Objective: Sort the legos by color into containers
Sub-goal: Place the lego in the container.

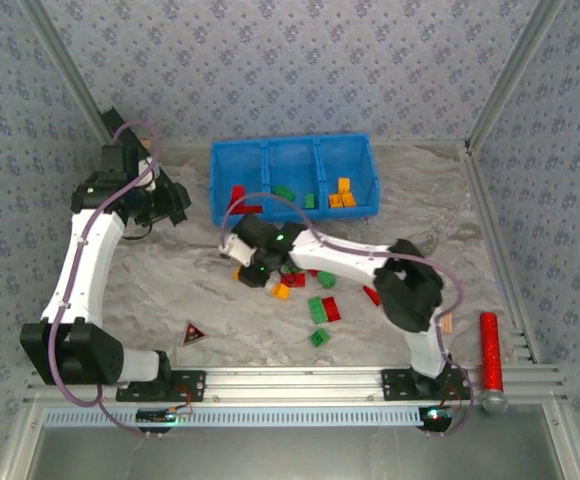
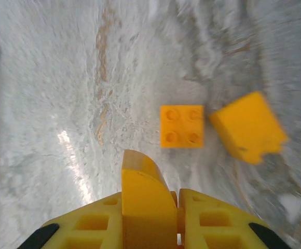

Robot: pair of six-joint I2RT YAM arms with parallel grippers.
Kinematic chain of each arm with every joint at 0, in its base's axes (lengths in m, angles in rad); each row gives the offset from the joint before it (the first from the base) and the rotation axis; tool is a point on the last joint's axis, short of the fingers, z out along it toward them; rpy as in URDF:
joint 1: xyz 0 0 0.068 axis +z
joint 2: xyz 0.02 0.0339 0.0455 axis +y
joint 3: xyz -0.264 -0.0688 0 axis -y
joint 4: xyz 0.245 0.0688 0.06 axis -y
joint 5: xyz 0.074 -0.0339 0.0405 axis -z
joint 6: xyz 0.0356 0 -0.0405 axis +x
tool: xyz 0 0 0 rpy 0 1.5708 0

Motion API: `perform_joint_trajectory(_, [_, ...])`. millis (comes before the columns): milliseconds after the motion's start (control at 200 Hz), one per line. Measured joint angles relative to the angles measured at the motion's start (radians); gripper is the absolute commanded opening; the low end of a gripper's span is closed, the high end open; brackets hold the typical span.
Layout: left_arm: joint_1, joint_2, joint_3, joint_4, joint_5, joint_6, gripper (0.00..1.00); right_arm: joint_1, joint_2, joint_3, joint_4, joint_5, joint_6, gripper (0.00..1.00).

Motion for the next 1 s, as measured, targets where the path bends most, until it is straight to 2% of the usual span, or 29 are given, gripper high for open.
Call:
perform_joint_trajectory(90, [-0.028,0.000,-0.027,0.000,-0.011,0.009,0.64,-0.049,-0.120,-0.048,0.000,-0.035,0.024,0.18])
perform_joint_trajectory(220, [-0.123,-0.001,-0.075,0.007,-0.029,0.027,0.64,-0.150,-0.256,-0.113,-0.001,-0.064,0.056,0.19])
perform_joint_trajectory(325, [-0.244,-0.001,-0.122,0.031,-0.061,0.030,0.64,-0.273,-0.317,-0.149,-0.005,-0.064,0.073,0.19])
perform_joint_trajectory(445, [-0.422,0.027,-0.146,0.072,-0.111,0.013,0.65,-0.428,-0.330,-0.154,-0.006,-0.026,0.096,0.19])
perform_joint_trajectory(540, [-0.549,0.088,-0.148,0.126,-0.151,0.002,0.65,-0.521,-0.317,-0.144,-0.004,0.030,0.125,0.19])
perform_joint_trajectory(645, [-0.649,0.195,-0.137,0.154,-0.183,-0.010,0.67,-0.588,-0.264,-0.092,0.010,0.072,0.168,0.19])
perform_joint_trajectory(810, [-0.756,0.379,-0.088,0.169,-0.224,-0.061,0.70,-0.652,-0.126,0.033,0.039,0.114,0.213,0.19])
perform_joint_trajectory(1004, [-0.840,0.490,-0.047,0.193,-0.241,-0.122,0.72,-0.677,0.024,0.162,0.050,0.132,0.225,0.19])
